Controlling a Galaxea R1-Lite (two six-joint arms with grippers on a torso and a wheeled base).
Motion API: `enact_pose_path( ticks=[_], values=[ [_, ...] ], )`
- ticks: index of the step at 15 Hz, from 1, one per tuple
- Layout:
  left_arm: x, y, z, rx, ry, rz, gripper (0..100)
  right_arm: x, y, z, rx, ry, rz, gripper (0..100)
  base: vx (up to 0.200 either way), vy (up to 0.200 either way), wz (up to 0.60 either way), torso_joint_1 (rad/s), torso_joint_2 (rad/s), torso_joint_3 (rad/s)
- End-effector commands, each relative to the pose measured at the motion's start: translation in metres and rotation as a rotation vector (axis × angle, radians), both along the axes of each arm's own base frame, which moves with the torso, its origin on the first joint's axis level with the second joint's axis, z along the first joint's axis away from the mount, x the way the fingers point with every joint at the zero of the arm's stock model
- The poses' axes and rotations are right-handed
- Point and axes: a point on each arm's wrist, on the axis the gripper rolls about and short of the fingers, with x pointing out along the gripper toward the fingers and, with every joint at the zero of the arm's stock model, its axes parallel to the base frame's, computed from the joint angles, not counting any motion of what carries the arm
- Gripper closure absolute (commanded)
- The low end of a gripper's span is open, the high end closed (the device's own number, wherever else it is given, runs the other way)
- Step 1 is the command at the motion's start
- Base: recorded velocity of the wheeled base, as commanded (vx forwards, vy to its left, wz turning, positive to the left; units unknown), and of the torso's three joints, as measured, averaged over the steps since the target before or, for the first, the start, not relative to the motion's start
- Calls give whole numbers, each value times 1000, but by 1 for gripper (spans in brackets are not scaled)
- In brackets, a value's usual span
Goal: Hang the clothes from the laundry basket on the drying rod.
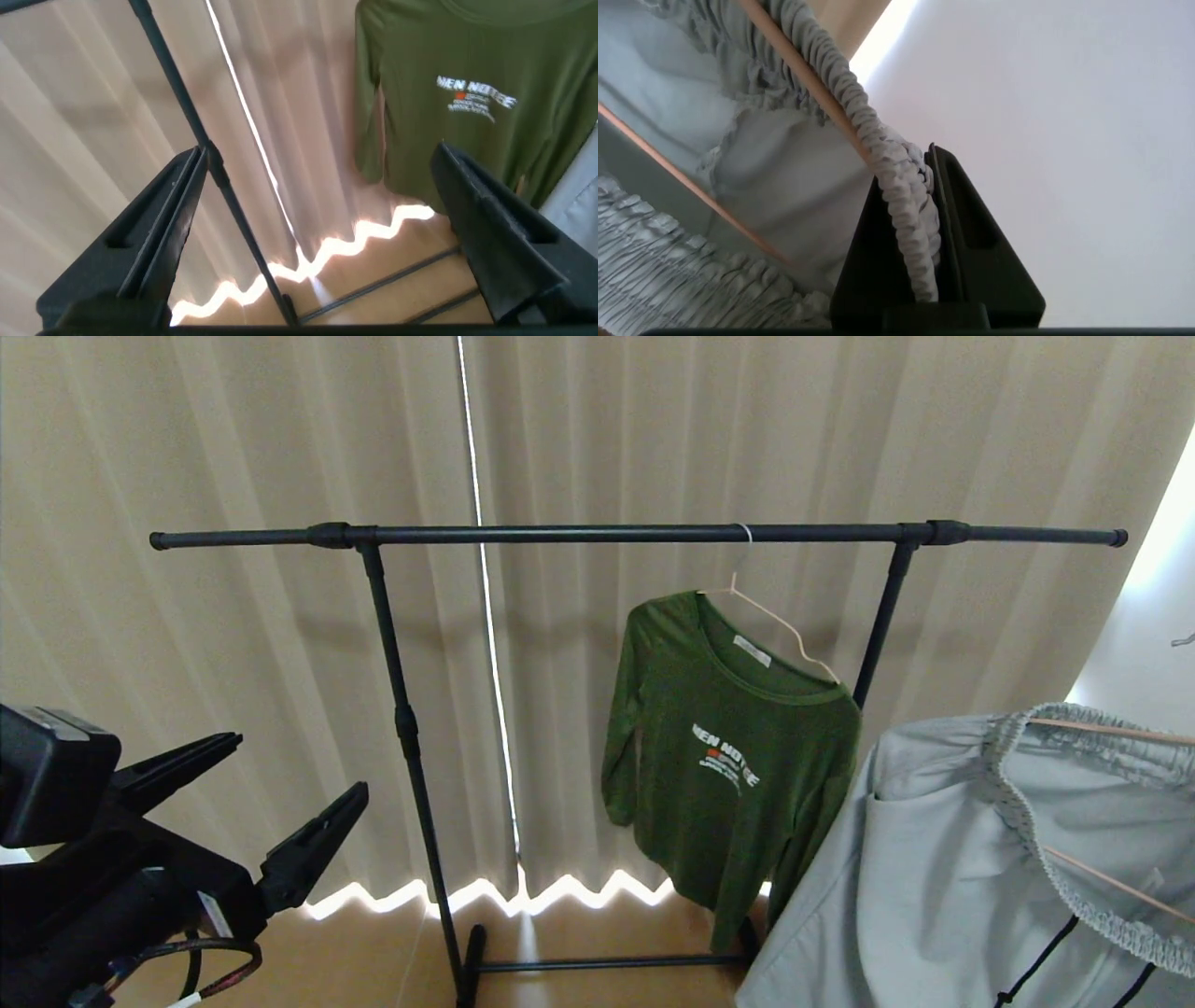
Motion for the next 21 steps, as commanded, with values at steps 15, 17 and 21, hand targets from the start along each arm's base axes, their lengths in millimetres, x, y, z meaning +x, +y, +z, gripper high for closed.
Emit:
enact_pose_path(
  ticks=[15, 17, 21],
  values=[
    [3, 0, 1, 0, 0, 9, 0, 11, -3, 5, 1, 12, -3, 100, 0, 67, 0, 1, 1, 1],
    [3, 0, 1, 0, -1, 9, 0, 11, -3, 5, 1, 12, -3, 100, 0, 200, 0, 0, -2, 0],
    [3, 0, 0, 3, 3, 9, 0, 11, -2, 4, 2, 14, 0, 100, 0, 200, 0, 2, 6, 5]
  ],
)
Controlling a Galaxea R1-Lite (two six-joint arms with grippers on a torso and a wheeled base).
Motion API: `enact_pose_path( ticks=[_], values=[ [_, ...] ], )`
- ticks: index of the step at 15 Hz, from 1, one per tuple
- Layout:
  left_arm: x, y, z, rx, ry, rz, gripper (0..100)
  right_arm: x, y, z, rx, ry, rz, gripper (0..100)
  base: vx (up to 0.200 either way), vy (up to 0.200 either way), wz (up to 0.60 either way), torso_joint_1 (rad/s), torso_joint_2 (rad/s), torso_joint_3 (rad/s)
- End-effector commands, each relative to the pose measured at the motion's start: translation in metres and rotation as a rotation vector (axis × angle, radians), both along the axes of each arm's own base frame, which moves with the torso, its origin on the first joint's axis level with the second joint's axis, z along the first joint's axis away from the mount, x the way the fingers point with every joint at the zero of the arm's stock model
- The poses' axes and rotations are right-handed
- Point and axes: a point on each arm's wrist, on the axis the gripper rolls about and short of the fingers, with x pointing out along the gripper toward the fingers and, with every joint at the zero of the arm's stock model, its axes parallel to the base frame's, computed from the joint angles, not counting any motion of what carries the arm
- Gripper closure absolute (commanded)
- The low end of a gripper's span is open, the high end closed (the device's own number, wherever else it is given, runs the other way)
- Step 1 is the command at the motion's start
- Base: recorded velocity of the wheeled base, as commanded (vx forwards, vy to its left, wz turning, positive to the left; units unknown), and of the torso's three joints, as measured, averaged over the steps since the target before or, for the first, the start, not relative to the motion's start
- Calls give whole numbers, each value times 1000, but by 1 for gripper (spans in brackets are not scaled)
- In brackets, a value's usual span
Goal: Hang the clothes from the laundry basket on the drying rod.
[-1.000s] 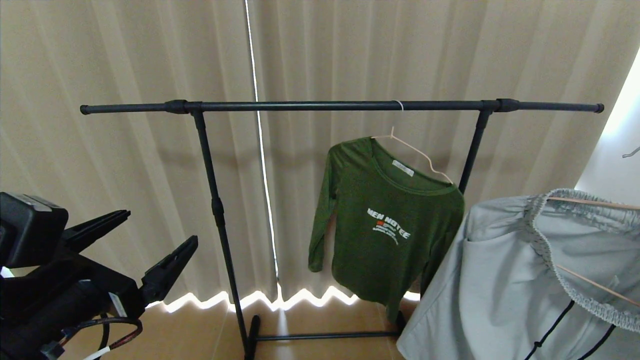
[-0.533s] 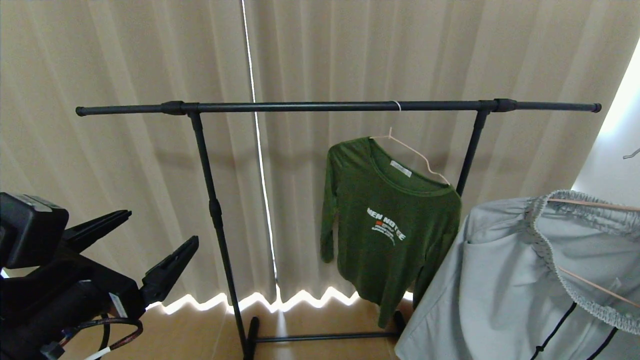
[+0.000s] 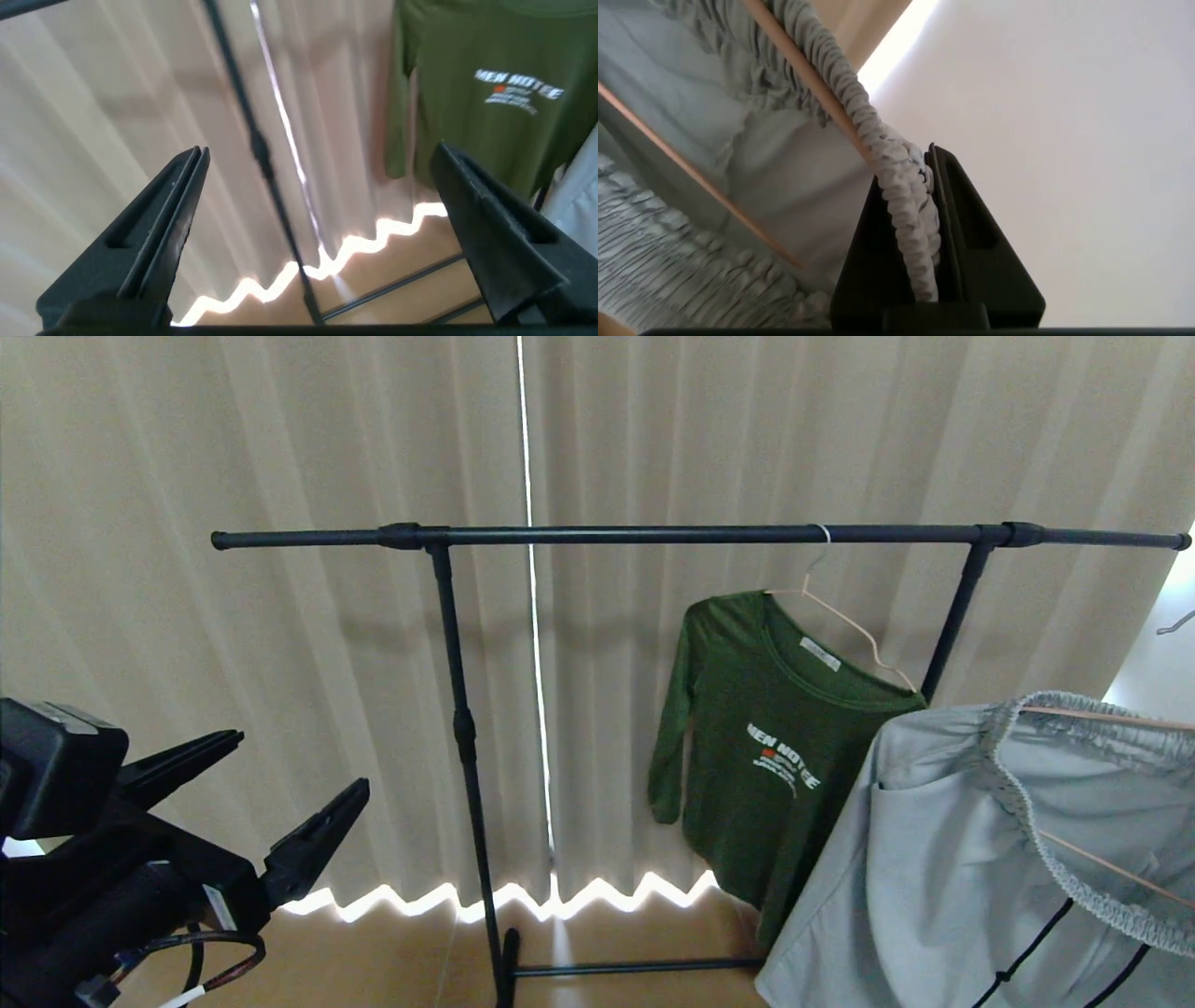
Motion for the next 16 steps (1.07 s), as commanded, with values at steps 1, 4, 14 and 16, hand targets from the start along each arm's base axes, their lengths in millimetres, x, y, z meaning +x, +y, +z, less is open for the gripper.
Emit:
enact_pose_path(
  ticks=[1, 4, 14, 16],
  values=[
    [-1, 0, -1, 3, 4, 0, 0, 1, 0, 0, 0, 2, 4, 100, 0, 200, 0, 2, 2, -2],
    [-1, 1, -3, 8, 10, 0, 0, 3, 7, 2, 4, -9, 71, 100, 0, 0, 0, 0, 0, 0],
    [0, 0, -5, 9, 22, 0, 0, 48, 41, 28, 79, -54, 299, 100, 0, 0, 0, 0, 0, 0],
    [0, 0, -5, 9, 22, 0, 0, 50, 45, 26, 78, -41, 321, 100, 200, 0, 0, 0, 2, 0]
  ],
)
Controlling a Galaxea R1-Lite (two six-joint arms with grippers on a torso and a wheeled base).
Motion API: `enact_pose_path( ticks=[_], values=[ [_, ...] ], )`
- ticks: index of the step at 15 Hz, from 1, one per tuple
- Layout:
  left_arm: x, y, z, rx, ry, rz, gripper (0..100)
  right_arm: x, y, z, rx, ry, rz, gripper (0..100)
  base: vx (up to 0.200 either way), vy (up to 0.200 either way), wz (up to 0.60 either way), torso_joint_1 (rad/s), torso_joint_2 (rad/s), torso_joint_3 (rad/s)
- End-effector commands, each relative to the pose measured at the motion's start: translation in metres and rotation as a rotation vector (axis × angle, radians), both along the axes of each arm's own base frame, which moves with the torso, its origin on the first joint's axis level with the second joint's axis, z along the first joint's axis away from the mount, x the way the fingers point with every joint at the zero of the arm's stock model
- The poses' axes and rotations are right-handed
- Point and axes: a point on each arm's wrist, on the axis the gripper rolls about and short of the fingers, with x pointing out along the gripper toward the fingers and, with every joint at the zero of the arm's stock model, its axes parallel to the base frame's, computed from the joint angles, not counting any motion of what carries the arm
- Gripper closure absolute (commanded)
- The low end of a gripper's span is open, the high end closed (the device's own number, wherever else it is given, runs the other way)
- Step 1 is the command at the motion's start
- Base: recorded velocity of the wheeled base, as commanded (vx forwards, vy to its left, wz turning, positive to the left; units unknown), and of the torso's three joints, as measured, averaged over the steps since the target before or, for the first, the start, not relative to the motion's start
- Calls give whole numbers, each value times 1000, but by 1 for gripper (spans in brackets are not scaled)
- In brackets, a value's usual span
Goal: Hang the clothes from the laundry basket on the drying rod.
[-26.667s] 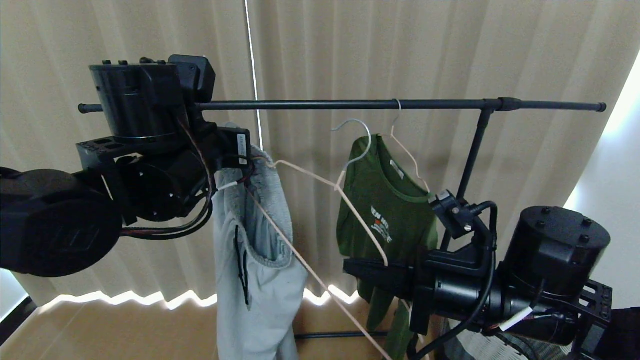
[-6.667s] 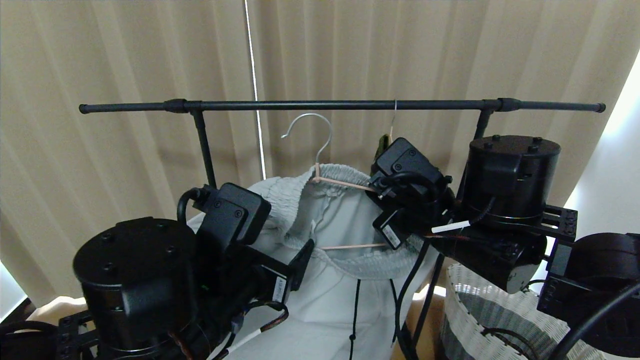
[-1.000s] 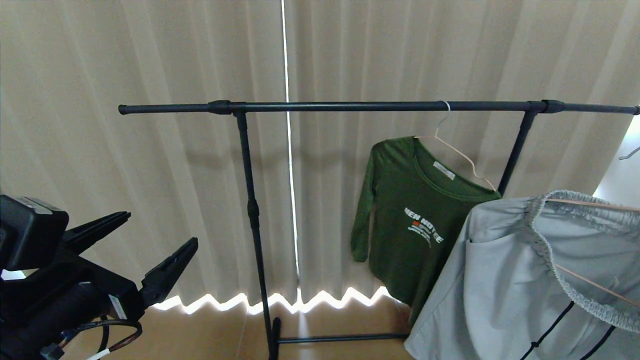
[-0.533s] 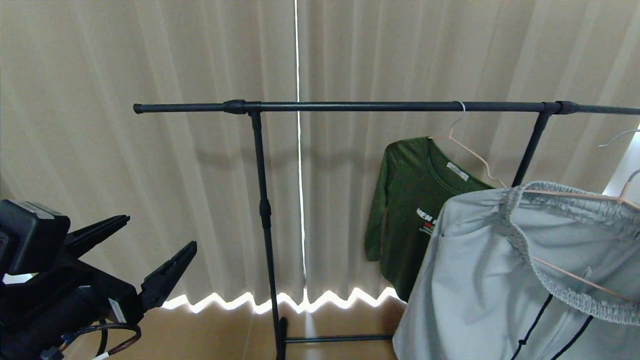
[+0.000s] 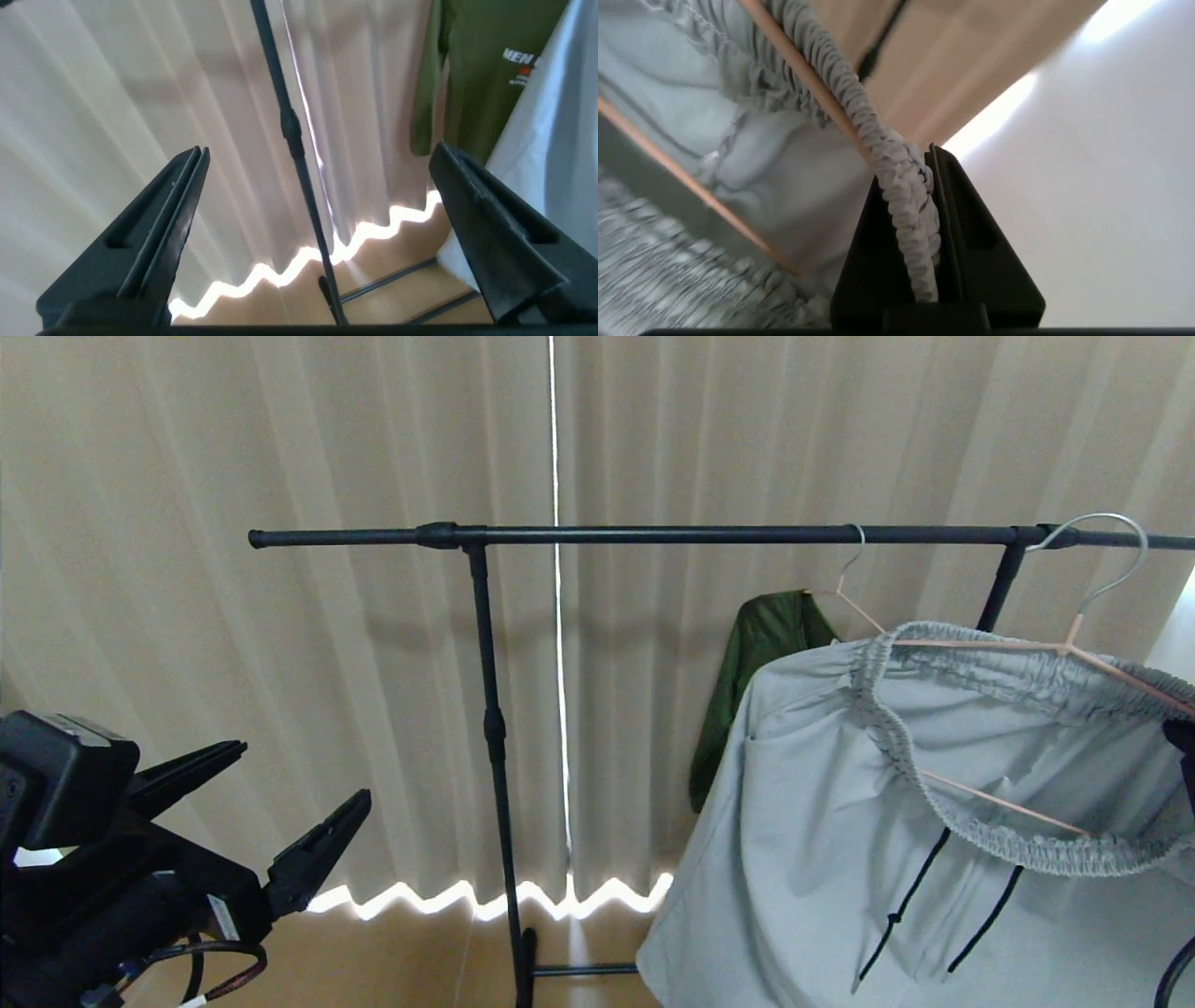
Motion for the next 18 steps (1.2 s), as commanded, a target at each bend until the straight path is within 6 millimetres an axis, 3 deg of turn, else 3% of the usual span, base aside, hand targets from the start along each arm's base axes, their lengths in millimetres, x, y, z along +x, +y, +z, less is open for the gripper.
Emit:
enact_pose_path(
  ticks=[1, 9, 14, 18],
  values=[
    [0, 0, 0, 0, 0, 0, 0, 7, 5, -2, -5, 21, 26, 100, 200, 0, 0, -7, 2, -2],
    [0, 0, -2, 6, 8, -3, 0, 18, 16, 1, -25, 28, 44, 100, 200, 0, 0, 6, 3, 1],
    [-2, 1, -4, 11, 11, 0, 0, 34, 30, 4, -53, 44, 48, 100, 0, 0, 0, 0, 0, 0],
    [-2, 1, -4, 11, 11, 1, 0, 56, 55, 11, -98, 40, 48, 100, 0, 0, 0, 0, 0, 0]
  ],
)
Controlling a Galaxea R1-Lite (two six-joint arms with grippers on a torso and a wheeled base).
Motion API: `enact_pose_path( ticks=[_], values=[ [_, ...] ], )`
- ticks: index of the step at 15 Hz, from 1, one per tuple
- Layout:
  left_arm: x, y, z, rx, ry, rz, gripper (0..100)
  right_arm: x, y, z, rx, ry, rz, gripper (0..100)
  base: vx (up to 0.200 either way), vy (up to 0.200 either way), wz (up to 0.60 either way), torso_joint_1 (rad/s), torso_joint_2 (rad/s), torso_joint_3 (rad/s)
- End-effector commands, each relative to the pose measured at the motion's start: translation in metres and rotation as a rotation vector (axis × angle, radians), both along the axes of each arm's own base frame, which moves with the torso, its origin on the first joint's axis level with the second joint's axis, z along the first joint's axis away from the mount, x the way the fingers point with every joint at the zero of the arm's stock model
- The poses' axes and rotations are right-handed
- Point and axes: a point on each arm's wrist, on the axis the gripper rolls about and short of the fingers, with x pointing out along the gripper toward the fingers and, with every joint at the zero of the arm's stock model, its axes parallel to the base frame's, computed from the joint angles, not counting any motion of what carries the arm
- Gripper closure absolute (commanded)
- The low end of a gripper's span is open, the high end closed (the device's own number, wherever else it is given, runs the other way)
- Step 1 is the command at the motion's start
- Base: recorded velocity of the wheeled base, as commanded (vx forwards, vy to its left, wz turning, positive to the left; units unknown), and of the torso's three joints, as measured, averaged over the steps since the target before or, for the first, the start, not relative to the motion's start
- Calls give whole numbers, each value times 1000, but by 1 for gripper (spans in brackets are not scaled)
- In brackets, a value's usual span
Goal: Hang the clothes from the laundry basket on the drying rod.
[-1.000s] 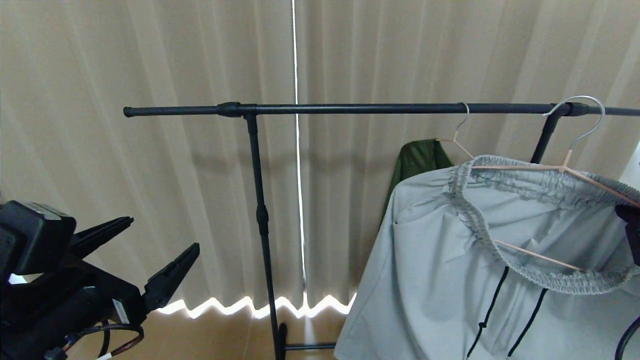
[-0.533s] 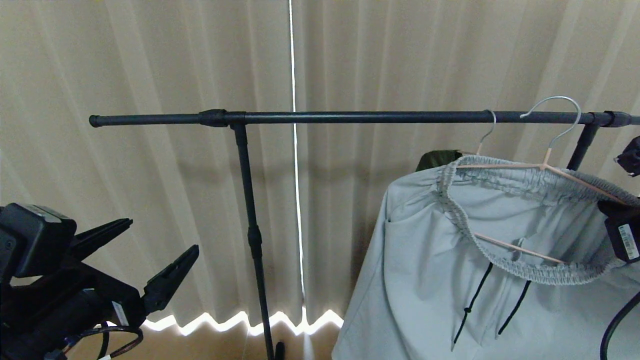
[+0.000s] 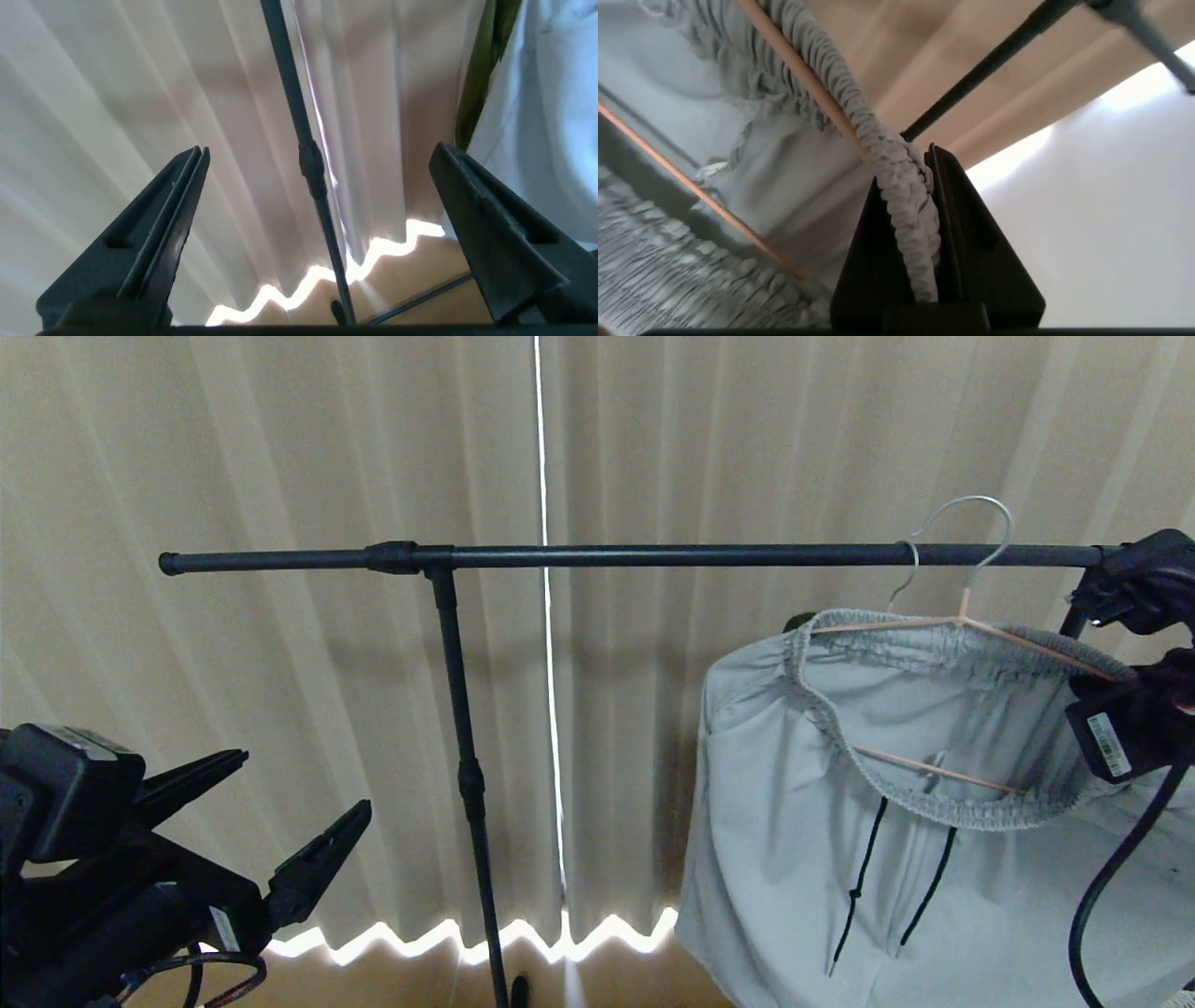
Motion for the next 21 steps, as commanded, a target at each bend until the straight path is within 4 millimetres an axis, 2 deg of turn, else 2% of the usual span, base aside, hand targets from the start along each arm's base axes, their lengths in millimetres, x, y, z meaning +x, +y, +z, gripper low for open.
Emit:
enact_pose_path(
  ticks=[1, 5, 7, 8, 10, 17, 21],
  values=[
    [0, 0, 1, -1, -3, 1, 0, 22, 14, -1, -16, 22, 13, 100, 0, 0, 0, 0, 0, 0],
    [-1, 0, 1, -4, -7, 1, 0, 59, 26, 4, -19, 21, -4, 100, 0, 0, 0, 0, 0, 0],
    [-1, 0, 1, -4, -7, 1, 0, 74, 27, 1, -21, 29, -21, 100, 0, 0, 0, 0, 0, 0],
    [-1, 0, 1, -4, -7, 1, 0, 88, 25, -3, -23, 37, -42, 100, 0, 0, 0, 0, 0, 0],
    [-1, 0, 1, -4, -7, 1, 0, 99, 28, -8, -28, 53, -45, 100, 0, 0, 0, 0, 0, 0],
    [0, 0, 1, -2, -5, 1, 0, 119, 35, -31, -80, 123, -86, 100, 0, 0, 0, 0, 0, 0],
    [0, 0, 0, -1, -2, 1, 0, 124, 40, -31, -80, 118, -77, 100, 0, 0, 0, 0, 0, 0]
  ],
)
